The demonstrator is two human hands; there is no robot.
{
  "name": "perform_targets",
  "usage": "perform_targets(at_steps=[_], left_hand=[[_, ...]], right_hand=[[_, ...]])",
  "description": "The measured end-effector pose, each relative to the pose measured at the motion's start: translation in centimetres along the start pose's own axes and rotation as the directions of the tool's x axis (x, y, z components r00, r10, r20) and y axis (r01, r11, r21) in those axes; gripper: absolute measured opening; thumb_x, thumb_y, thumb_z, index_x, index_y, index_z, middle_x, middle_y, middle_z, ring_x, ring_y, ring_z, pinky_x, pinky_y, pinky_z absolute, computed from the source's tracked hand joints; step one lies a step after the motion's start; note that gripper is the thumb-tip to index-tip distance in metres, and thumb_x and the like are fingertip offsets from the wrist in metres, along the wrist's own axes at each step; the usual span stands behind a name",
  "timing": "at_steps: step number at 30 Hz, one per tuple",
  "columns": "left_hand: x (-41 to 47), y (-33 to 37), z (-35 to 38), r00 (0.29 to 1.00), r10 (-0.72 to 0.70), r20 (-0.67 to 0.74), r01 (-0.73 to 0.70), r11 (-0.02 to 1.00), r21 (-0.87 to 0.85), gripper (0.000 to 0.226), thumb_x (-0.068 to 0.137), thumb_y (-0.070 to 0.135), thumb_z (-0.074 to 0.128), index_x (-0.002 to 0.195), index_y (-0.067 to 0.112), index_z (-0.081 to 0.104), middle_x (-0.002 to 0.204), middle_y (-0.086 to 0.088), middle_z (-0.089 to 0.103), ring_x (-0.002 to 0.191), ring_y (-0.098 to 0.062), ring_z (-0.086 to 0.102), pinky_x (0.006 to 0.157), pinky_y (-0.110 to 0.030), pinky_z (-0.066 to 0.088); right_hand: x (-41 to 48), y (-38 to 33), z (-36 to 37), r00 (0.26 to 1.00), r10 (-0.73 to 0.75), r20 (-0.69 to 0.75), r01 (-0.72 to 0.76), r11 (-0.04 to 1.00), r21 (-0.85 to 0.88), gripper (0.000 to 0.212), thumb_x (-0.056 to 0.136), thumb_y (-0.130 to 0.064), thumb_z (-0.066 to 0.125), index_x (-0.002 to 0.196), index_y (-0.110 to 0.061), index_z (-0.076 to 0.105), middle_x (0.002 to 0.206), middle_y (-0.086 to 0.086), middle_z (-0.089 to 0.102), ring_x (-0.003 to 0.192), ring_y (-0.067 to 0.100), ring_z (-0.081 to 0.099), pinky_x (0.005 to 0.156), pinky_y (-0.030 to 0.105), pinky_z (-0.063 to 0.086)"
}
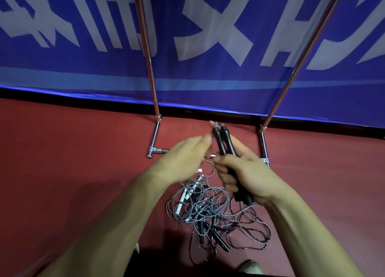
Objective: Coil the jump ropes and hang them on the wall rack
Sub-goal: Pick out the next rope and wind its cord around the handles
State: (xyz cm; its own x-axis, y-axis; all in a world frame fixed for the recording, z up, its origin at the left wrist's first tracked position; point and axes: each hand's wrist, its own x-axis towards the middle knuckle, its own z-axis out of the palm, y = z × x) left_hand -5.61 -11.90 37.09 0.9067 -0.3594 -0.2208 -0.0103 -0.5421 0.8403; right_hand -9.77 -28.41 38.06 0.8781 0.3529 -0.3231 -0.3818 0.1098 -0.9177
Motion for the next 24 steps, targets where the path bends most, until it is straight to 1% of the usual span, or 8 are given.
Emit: perform_targets(at_steps=[1,3,5,8,12,15,19,24], left_hand=[[-0.2,-0.2,-0.1,1.0,0.009,0.03,-0.014,0.985,0.174,0.052,0.104,0.056,0.03,0.075,0.023,0.056,0.07,0.004,0.061,0.072,-0.021,0.058,0.075,-0.039,0.049],[-0.6,-0.3,-0.2,0.999,0.041,0.028,-0.049,0.865,0.499,0.045,0.103,0.051,0.039,0.073,0.02,0.052,0.071,0.002,0.057,0.074,-0.026,0.054,0.067,-0.037,0.041],[-1.1,-0.2,-0.3,0.991,0.127,0.047,-0.126,0.743,0.658,0.036,0.101,0.047,0.049,0.08,0.021,0.061,0.078,-0.001,0.064,0.078,-0.029,0.057,0.066,-0.032,0.033],[-1.8,-1.1,-0.6,0.974,0.147,0.173,-0.224,0.749,0.624,0.028,0.096,0.049,0.059,0.088,0.023,0.067,0.085,0.003,0.068,0.082,-0.021,0.06,0.067,-0.031,0.035],[-2.0,-2.2,-0.9,0.944,0.142,0.297,-0.251,0.894,0.37,0.027,0.085,0.051,0.073,0.08,0.025,0.067,0.076,0.005,0.065,0.073,-0.013,0.059,0.069,-0.033,0.049],[-2.3,-1.9,-1.8,0.921,0.16,0.355,-0.136,0.986,-0.092,0.02,0.077,0.032,0.086,0.074,0.025,0.068,0.068,0.001,0.062,0.063,-0.013,0.052,0.062,-0.031,0.044],[-2.5,-0.7,-1.9,0.924,0.232,0.304,0.014,0.774,-0.633,0.012,0.071,0.034,0.079,0.071,0.03,0.068,0.059,0.004,0.057,0.039,-0.006,0.044,0.038,-0.014,0.034],[-1.0,0.7,-0.4,0.996,0.083,0.037,-0.021,0.607,-0.795,0.04,0.093,0.054,0.051,0.076,0.021,0.066,0.057,0.008,0.048,0.049,-0.006,0.036,0.049,-0.024,0.02]], right_hand=[[0.3,0.4,-0.6,0.994,-0.032,-0.1,0.007,0.971,-0.24,0.061,0.095,0.003,0.049,0.127,-0.048,0.057,0.065,-0.004,0.052,0.044,0.018,0.035,0.04,0.025,0.029],[0.6,1.3,-1.4,0.978,-0.101,-0.181,-0.062,0.692,-0.72,0.072,0.094,-0.003,0.05,0.146,-0.05,0.039,0.1,-0.015,0.067,0.056,0.015,0.056,0.051,0.023,0.045],[0.8,2.2,-1.3,0.991,0.004,-0.134,-0.121,0.469,-0.875,0.071,0.092,-0.009,0.049,0.15,-0.048,0.034,0.118,-0.009,0.065,0.066,0.007,0.06,0.057,0.014,0.046],[0.3,2.4,-0.8,0.961,0.272,-0.047,-0.155,0.391,-0.907,0.059,0.093,-0.014,0.049,0.14,-0.048,0.044,0.1,-0.003,0.065,0.064,0.008,0.059,0.057,0.021,0.046],[-0.7,1.1,-0.8,0.821,0.567,0.072,-0.312,0.55,-0.774,0.056,0.085,-0.003,0.053,0.107,-0.055,0.058,0.058,-0.002,0.052,0.041,0.012,0.043,0.044,0.024,0.039],[-1.5,0.3,-0.3,0.742,0.587,0.324,-0.334,0.743,-0.58,0.066,0.084,0.007,0.046,0.086,-0.056,0.066,0.056,-0.003,0.043,0.04,0.009,0.032,0.041,0.02,0.028],[-1.7,-0.4,0.1,0.773,0.325,0.546,-0.264,0.946,-0.188,0.059,0.081,0.009,0.043,0.118,-0.031,0.065,0.066,0.006,0.04,0.041,0.007,0.031,0.036,0.022,0.022],[-0.9,-0.2,0.9,0.936,0.074,0.343,-0.104,0.992,0.071,0.04,0.084,0.002,0.052,0.111,-0.025,0.066,0.063,0.003,0.039,0.042,0.01,0.026,0.035,0.02,0.017]])
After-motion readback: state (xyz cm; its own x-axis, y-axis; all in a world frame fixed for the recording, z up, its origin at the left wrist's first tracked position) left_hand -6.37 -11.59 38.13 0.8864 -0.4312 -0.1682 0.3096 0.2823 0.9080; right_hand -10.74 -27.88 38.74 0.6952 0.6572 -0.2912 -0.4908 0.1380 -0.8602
